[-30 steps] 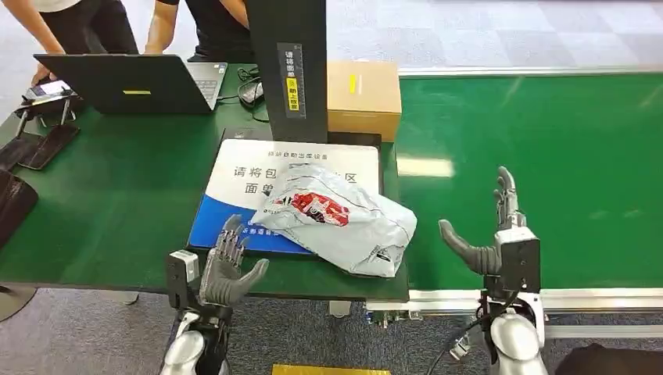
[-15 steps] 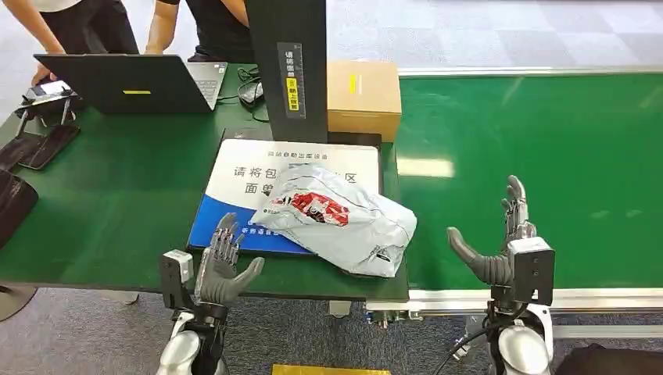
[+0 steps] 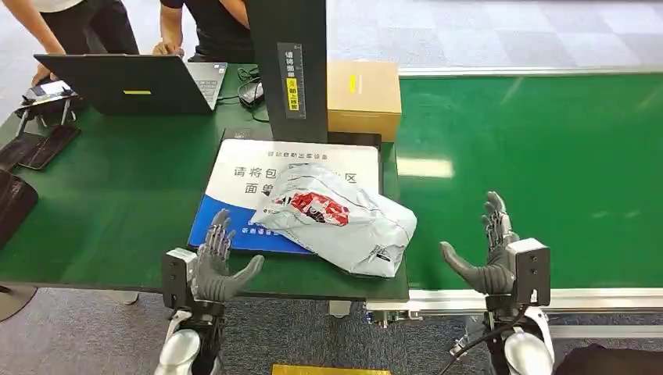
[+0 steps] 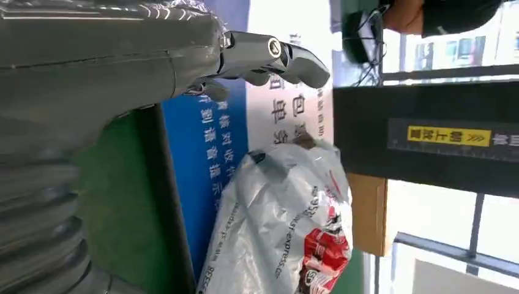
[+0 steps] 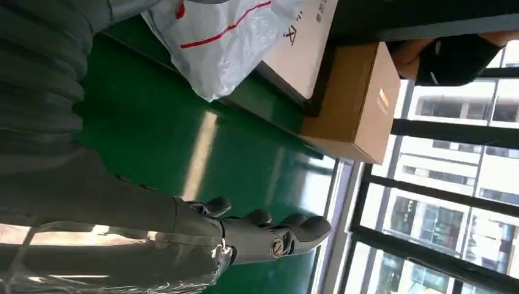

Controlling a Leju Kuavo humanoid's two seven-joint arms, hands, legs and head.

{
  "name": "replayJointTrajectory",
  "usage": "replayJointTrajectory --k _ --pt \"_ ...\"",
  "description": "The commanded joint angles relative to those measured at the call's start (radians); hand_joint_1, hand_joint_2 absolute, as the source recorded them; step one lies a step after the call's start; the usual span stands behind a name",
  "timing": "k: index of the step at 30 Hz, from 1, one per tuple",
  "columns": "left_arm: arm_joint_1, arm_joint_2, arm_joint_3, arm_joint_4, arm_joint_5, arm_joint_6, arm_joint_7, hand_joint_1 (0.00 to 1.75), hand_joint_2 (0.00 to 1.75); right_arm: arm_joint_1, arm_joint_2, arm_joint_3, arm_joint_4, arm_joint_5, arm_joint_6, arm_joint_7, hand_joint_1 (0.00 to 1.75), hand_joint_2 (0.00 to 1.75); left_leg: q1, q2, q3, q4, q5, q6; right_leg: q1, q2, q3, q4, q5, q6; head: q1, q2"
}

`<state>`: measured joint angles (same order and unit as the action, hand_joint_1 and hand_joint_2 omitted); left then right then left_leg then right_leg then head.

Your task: Moved the parcel from conveyor to table for the left to box.

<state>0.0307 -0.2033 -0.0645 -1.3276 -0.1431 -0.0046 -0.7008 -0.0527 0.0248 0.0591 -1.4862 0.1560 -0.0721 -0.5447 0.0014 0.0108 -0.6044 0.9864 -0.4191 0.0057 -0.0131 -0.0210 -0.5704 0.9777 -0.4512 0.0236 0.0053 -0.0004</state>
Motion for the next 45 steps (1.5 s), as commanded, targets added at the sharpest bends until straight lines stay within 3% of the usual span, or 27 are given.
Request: replayJointTrajectory --k 1,5,8,15,18,19,21,26,27,28,39,45 --pt "-0.004 0.025 -0.027 -0.026 -0.01 0.009 0.003 0.0 1.75 -0.009 0.019 -0.032 0.071 -0.006 0.005 0.0 0.0 1.75 0.001 0.0 0.003 -0.001 -0.001 -0.001 0.001 0.002 0.003 -0.001 0.0 -0.001 0.0 0.0" --pt "-0.004 0.025 -0.027 -0.026 -0.01 0.009 0.003 0.0 1.75 -0.009 0.019 -0.032 0.071 -0.006 0.005 0.0 0.0 1.75 0.001 0.0 0.003 -0.001 -0.001 -0.001 0.001 0.001 0.003 -0.001 0.0 -0.001 0.0 0.0" --pt "-0.009 0.057 -0.113 -0.057 -0.128 0.121 0.003 0.0 1.75 -0.014 0.017 -0.024 0.077 -0.006 0.01 0.002 0.0 1.75 0.001 0.0 0.002 -0.001 0.0 -0.001 0.001 0.001 0.002 -0.001 0.0 -0.001 0.0 0.0" --pt "-0.043 0.07 -0.181 -0.076 -0.284 0.307 0.003 0.0 1.75 -0.025 0.015 -0.017 0.095 -0.009 0.013 0.009 0.0 1.75 0.001 -0.001 0.003 0.0 -0.001 -0.001 0.001 0.002 0.003 -0.001 -0.001 -0.001 0.0 0.0" --pt "-0.049 0.089 -0.23 -0.083 -0.368 0.456 0.003 0.0 1.75 -0.021 0.018 -0.02 0.105 -0.009 0.013 0.009 0.0 1.75 0.001 -0.001 0.004 -0.001 -0.001 -0.001 0.001 0.001 0.004 -0.001 -0.001 -0.002 0.0 0.0" --pt "-0.061 0.102 -0.28 -0.047 -0.544 0.611 0.003 0.0 1.75 -0.025 0.022 -0.019 0.114 -0.009 0.016 0.009 0.0 1.75 0.001 -0.001 0.003 -0.001 -0.001 -0.001 0.001 0.001 0.003 -0.001 0.0 -0.001 0.0 0.0" --pt "-0.067 0.08 -0.28 -0.027 -0.726 0.703 0.003 0.0 1.75 -0.038 0.023 -0.015 0.134 -0.009 0.017 0.01 0.0 1.75 0.001 -0.001 0.004 -0.002 -0.001 -0.001 0.0 0.001 0.004 -0.002 -0.001 -0.002 0.0 0.0" --pt "-0.064 0.011 -0.199 -0.083 -0.988 0.703 0.003 0.0 1.75 -0.06 0.03 -0.012 0.151 -0.008 0.019 0.009 0.0 1.75 0.001 0.001 0.001 0.0 -0.001 -0.001 0.001 0.002 0.001 -0.001 0.0 -0.001 0.0 0.0" --pt "-0.075 0.012 -0.203 -0.057 -1.011 0.703 0.003 0.0 1.75 -0.068 0.031 -0.01 0.158 -0.007 0.021 0.01 0.0 1.75 0.001 0.002 0.007 -0.001 -0.002 -0.001 0.001 0.005 0.006 -0.001 -0.001 -0.002 0.0 0.0" --pt "-0.079 0.012 -0.203 -0.05 -1.027 0.703 0.003 0.0 1.75 -0.071 0.032 -0.009 0.162 -0.007 0.021 0.01 0.0 1.75 0.0 0.001 0.002 0.0 0.0 -0.001 0.0 0.002 0.002 -0.001 0.0 -0.001 0.0 0.0" --pt "-0.139 0.028 -0.255 0.046 -1.161 0.703 0.076 0.0 1.75 -0.111 0.041 0.01 0.209 0.001 0.037 0.01 0.0 1.75 0.001 0.0 0.005 -0.002 -0.001 -0.001 0.001 0.002 0.005 -0.002 0.0 -0.001 0.0 0.0" --pt "-0.31 0.116 -0.443 0.298 -1.235 0.568 0.313 0.0 1.75 -0.129 0.043 0.035 0.254 0.012 0.062 -0.003 0.0 1.75 0.0 -0.002 0.003 -0.002 0.001 -0.001 0.0 -0.001 0.003 -0.002 0.0 -0.001 0.0 0.0"
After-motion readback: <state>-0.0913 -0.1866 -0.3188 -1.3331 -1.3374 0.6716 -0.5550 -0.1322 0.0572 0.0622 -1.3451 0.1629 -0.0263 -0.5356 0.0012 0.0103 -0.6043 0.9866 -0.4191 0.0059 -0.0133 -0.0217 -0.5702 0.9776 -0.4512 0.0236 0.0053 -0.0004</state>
